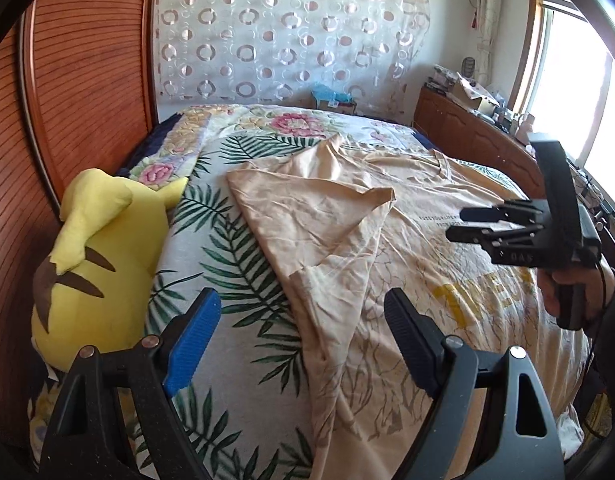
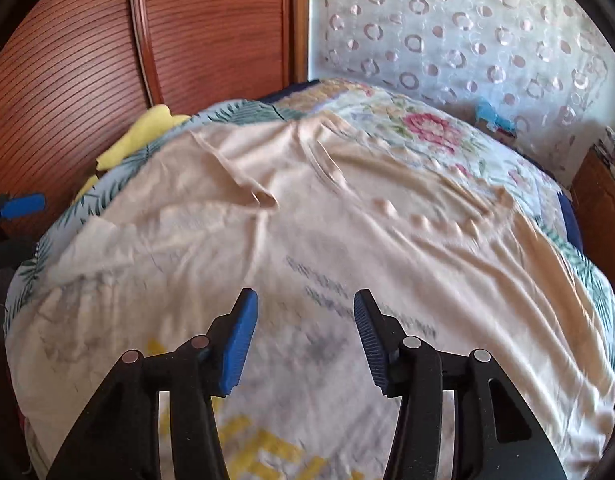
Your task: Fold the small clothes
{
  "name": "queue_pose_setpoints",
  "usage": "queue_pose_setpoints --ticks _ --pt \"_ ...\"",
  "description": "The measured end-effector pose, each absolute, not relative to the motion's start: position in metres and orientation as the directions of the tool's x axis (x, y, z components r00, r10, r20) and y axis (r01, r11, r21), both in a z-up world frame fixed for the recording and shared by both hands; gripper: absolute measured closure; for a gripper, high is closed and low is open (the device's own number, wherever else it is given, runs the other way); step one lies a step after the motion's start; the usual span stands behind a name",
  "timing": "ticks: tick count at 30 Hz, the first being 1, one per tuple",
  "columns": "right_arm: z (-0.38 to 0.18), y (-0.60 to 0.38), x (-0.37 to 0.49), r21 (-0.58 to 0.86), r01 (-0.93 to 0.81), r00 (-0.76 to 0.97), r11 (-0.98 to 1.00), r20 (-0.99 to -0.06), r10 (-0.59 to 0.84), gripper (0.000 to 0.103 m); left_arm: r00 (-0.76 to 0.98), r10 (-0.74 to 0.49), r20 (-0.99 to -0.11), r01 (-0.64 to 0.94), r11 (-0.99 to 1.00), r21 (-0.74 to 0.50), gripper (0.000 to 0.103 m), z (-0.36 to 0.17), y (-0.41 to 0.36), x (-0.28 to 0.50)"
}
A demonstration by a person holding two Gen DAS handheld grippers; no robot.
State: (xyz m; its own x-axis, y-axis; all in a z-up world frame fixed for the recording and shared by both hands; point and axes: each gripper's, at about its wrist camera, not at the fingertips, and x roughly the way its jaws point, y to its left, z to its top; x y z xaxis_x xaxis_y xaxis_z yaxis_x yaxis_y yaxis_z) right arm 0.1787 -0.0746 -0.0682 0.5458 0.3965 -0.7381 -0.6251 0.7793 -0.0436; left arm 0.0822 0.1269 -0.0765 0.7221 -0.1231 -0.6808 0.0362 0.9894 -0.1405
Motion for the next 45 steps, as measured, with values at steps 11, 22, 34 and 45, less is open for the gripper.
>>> queue_pose_setpoints --ticks 11,22,34,45 --pt "-0.065 -0.116 0.15 -0.046 -0.589 0.558 0.807 -0.746 0.364 0.051 0.67 -0.148 -0.727 0.08 0.989 -0.128 0.068 -0.092 0.105 0.111" --pt "-0.07 -0.123 0.144 -0.053 -0.589 0.581 0.806 -0.722 0.377 0.049 0.64 -0.042 -0.767 0.041 0.999 -0.021 0.078 -0.099 0.101 0.122" --pt "-0.067 -0.126 0.143 -0.06 -0.589 0.583 0.806 -0.722 0.372 0.048 0.693 -0.035 -0.72 0.077 0.997 0.026 0.094 -0.092 0.094 0.113" --pt "-0.066 -0.126 0.143 -0.061 -0.59 0.583 0.805 -0.722 0.373 0.047 0.71 -0.104 -0.696 0.173 0.984 0.029 0.094 -0.069 0.062 0.099"
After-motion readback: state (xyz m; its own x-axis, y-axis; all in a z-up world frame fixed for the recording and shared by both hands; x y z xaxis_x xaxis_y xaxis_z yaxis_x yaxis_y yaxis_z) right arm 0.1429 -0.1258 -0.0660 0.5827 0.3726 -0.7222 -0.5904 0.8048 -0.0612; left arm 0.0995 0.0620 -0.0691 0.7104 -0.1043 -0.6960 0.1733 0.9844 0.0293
